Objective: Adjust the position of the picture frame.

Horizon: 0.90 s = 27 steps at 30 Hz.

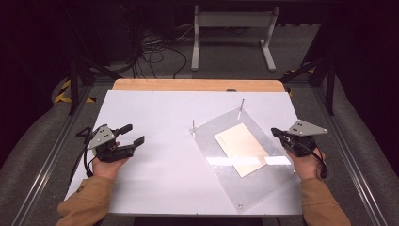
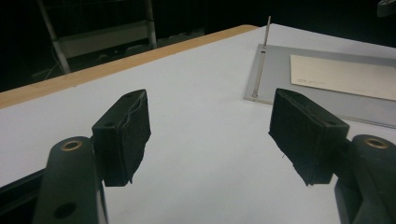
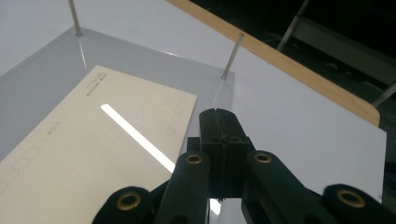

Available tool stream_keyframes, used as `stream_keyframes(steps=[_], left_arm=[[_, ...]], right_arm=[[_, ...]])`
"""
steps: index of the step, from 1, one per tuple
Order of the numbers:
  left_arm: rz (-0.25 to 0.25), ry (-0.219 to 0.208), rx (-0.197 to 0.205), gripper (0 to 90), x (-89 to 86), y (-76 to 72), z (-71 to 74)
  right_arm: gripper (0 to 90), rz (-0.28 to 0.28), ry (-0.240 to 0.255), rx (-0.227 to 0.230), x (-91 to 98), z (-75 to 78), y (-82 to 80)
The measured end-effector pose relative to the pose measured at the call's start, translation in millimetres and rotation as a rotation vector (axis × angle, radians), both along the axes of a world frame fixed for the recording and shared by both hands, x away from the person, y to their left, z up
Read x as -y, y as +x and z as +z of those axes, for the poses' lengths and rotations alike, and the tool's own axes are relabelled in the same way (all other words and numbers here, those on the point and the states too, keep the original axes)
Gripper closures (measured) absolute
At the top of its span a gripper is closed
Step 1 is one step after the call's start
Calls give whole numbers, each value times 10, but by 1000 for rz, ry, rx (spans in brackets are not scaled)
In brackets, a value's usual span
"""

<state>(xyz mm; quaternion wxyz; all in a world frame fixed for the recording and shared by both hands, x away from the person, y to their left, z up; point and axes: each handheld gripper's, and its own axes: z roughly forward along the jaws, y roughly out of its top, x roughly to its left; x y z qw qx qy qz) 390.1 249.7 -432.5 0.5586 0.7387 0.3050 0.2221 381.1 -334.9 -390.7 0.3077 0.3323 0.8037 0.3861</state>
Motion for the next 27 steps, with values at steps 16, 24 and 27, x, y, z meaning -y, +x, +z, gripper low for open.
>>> stream_keyframes(steps=[16, 24, 27], left_arm=[[-11, 4, -9, 293, 29, 19, -9], [-22, 9, -10, 296, 58, 42, -10], [-27, 9, -13, 296, 83, 58, -10]], right_arm=[[896, -87, -31, -230, 156, -272, 168], [896, -120, -45, -288, 223, -380, 196], [896, -130, -42, -308, 263, -404, 186]])
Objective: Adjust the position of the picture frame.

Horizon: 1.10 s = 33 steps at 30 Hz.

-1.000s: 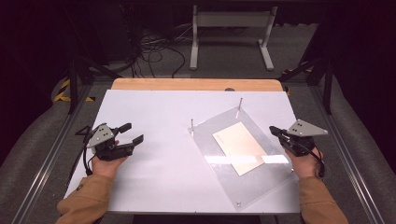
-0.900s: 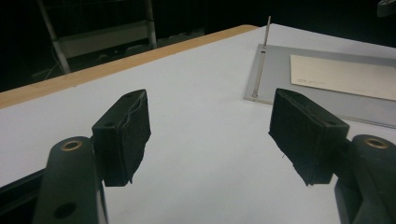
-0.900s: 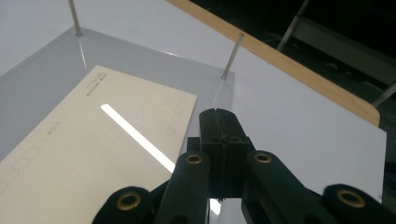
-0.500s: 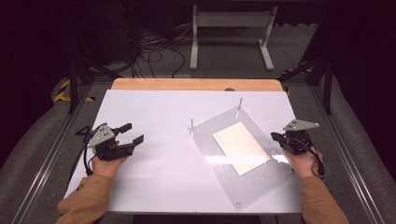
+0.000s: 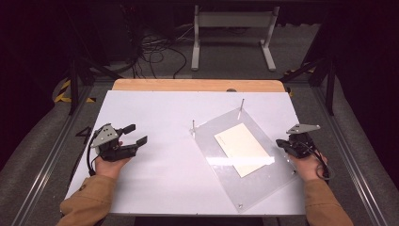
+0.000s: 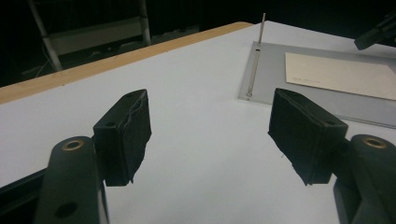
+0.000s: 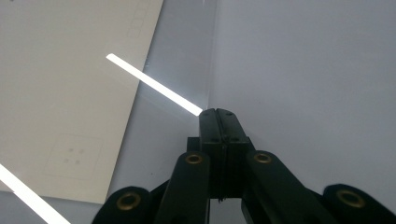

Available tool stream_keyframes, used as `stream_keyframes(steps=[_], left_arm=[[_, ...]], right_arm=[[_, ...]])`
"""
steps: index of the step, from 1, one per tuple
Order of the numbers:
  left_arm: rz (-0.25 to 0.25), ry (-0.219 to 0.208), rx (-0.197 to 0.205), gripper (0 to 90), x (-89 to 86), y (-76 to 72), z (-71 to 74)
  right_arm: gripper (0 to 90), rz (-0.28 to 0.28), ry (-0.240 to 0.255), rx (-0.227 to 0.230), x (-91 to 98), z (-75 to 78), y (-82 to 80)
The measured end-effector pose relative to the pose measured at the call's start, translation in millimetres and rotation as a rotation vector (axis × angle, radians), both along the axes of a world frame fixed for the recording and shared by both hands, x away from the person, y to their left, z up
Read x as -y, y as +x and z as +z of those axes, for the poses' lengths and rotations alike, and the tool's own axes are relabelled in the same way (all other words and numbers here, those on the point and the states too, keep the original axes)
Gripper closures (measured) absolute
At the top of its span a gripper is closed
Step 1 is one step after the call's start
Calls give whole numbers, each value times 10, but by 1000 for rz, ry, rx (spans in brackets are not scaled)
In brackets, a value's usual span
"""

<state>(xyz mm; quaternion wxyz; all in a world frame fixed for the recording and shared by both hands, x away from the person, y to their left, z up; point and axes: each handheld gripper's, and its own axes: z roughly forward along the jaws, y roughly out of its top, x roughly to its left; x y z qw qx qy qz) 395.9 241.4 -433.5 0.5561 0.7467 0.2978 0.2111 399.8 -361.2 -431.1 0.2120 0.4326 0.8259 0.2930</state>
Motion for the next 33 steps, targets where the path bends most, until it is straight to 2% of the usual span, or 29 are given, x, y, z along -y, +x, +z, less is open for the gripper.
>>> stream_keyframes(steps=[2, 3, 7, 8, 11, 14, 16, 20, 25, 30, 33], left_arm=[[-7, -11, -11, 296, 24, 6, -1], [-8, -2, 2, 296, 26, 19, 1], [-15, 0, 1, 295, 56, 42, 3], [-18, -12, -7, 296, 71, 42, 1], [-24, 5, 1, 296, 78, 61, 10], [-25, 3, 7, 297, 90, 74, 10], [-25, -5, -6, 296, 103, 71, 8], [-30, 1, -1, 296, 106, 78, 10], [-29, 6, 0, 296, 105, 78, 9], [-30, 9, -4, 296, 119, 82, 1], [-31, 5, -5, 296, 136, 76, 0]], right_arm=[[896, -8, -1, -16, 28, -20, -9], [896, -11, -4, -22, 39, -27, -13], [896, -18, -5, -44, 70, -47, -36], [896, -20, -2, -46, 78, -51, -42], [896, -25, 3, -54, 95, -58, -62], [896, -23, 5, -59, 107, -59, -74], [896, -21, 6, -65, 111, -61, -79], [896, -24, 21, -76, 107, -68, -84], [897, -36, 14, -79, 91, -66, -87], [898, -72, 32, -89, 68, -68, -93], [898, -66, 48, -99, 54, -70, -93]])
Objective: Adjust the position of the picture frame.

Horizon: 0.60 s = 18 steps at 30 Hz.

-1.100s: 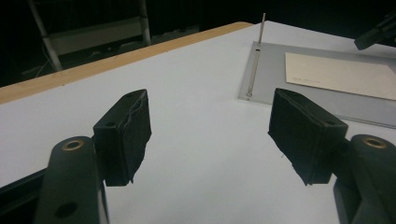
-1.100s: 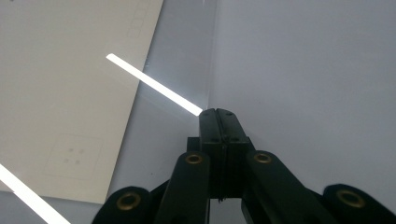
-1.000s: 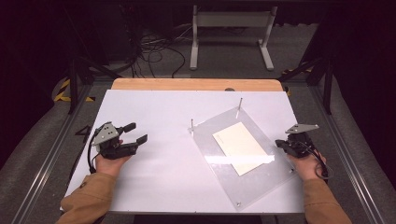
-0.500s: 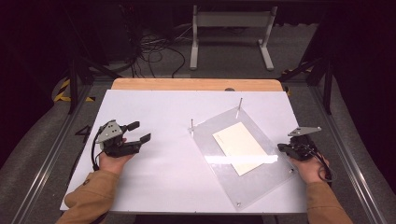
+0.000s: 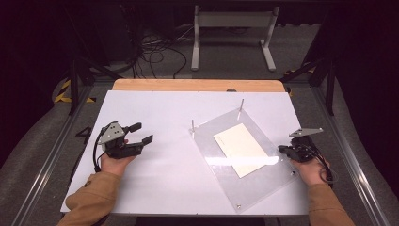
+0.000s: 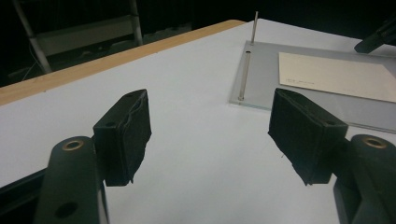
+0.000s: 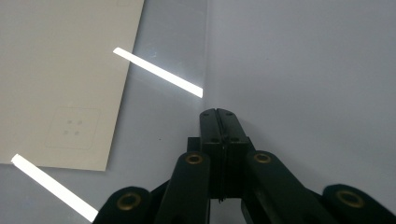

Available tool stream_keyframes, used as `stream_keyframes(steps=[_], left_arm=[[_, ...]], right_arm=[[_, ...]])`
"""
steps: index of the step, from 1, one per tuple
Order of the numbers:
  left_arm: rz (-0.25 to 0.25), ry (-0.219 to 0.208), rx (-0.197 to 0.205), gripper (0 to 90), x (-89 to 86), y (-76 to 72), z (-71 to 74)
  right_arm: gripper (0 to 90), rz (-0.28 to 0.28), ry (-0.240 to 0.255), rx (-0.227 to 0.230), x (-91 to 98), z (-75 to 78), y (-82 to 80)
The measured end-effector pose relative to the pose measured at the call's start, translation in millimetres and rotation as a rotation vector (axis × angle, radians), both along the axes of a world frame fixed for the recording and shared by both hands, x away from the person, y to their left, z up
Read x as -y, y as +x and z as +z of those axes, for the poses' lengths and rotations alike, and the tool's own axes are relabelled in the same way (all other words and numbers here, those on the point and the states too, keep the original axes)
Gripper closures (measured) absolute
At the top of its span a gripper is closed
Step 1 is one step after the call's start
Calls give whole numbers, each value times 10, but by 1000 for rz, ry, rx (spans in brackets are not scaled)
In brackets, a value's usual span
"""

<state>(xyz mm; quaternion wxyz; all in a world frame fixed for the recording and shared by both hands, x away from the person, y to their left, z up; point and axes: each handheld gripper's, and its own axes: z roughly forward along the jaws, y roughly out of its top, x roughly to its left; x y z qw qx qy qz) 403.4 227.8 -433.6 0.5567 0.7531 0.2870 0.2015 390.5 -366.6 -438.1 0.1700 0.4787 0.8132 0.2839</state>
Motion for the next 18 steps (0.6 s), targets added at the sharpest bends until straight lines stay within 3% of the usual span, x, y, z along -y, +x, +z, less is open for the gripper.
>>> stream_keyframes(steps=[18], left_arm=[[-16, 8, -9, 301, 36, 12, -4]], right_arm=[[898, 100, 3, -39, -376, 5, -87]])
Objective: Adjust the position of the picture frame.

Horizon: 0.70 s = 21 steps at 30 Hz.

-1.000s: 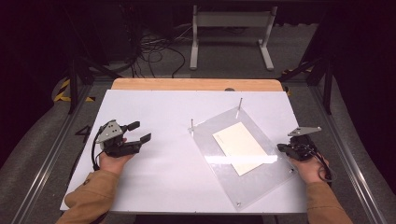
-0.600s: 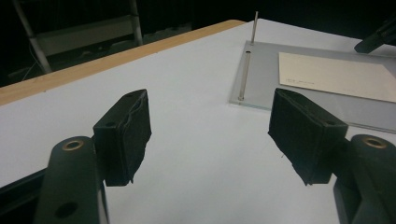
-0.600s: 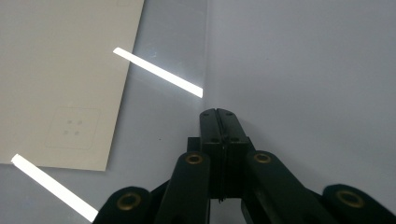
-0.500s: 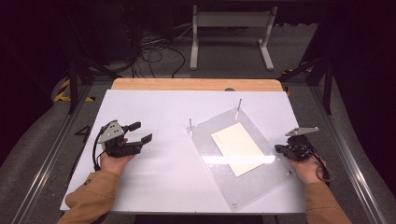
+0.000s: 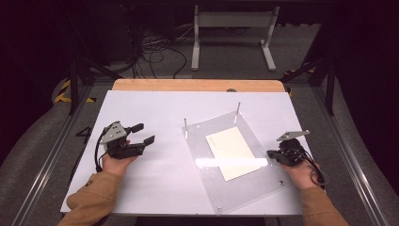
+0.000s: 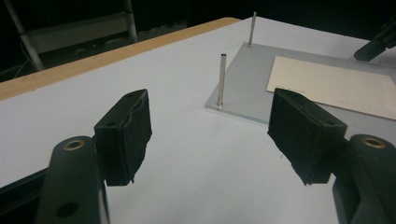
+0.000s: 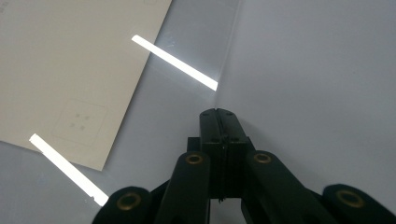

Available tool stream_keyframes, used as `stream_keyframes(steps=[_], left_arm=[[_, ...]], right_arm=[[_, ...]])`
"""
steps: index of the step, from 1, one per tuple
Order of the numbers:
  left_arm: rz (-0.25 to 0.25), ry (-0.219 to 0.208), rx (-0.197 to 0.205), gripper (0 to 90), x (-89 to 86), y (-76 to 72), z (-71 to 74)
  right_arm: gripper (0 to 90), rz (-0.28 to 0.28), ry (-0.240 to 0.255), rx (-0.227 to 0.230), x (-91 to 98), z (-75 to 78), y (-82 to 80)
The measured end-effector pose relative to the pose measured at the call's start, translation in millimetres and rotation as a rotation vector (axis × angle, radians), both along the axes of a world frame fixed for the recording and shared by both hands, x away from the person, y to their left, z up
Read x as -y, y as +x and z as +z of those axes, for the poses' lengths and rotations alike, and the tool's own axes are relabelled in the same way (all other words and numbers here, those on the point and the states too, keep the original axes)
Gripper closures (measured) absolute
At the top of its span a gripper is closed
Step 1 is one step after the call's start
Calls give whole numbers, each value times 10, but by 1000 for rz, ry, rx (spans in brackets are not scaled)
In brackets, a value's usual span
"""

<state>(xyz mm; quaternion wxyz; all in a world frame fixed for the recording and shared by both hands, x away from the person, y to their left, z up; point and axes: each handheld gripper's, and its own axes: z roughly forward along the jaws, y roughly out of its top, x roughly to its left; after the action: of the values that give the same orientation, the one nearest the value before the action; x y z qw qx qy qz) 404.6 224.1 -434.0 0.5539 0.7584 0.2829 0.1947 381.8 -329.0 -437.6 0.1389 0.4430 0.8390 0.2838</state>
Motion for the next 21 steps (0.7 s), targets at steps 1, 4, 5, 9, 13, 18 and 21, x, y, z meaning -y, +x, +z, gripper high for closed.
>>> stream_keyframes(steps=[1, 4, 5, 9, 13, 18, 21], left_arm=[[-7, -4, -8, 302, 11, 3, -4], [-12, -3, -14, 305, 22, 8, -5], [-18, -9, -31, 310, 42, 5, -10], [-26, -6, -33, 314, 66, 6, -12], [-29, 1, -30, 315, 69, 8, -8], [-31, 4, -31, 316, 69, 18, -12], [-33, 8, -34, 316, 73, 19, -11]], right_arm=[[898, 6, 6, -5, -21, 0, -6], [898, 15, 7, -8, -53, -2, -12], [898, 29, 15, -15, -94, -4, -19], [898, 53, 19, -23, -174, -5, -40], [898, 76, 23, -27, -277, -11, -69], [898, 110, 32, -36, -390, -18, -102], [898, 141, 36, -39, -486, -23, -122]])
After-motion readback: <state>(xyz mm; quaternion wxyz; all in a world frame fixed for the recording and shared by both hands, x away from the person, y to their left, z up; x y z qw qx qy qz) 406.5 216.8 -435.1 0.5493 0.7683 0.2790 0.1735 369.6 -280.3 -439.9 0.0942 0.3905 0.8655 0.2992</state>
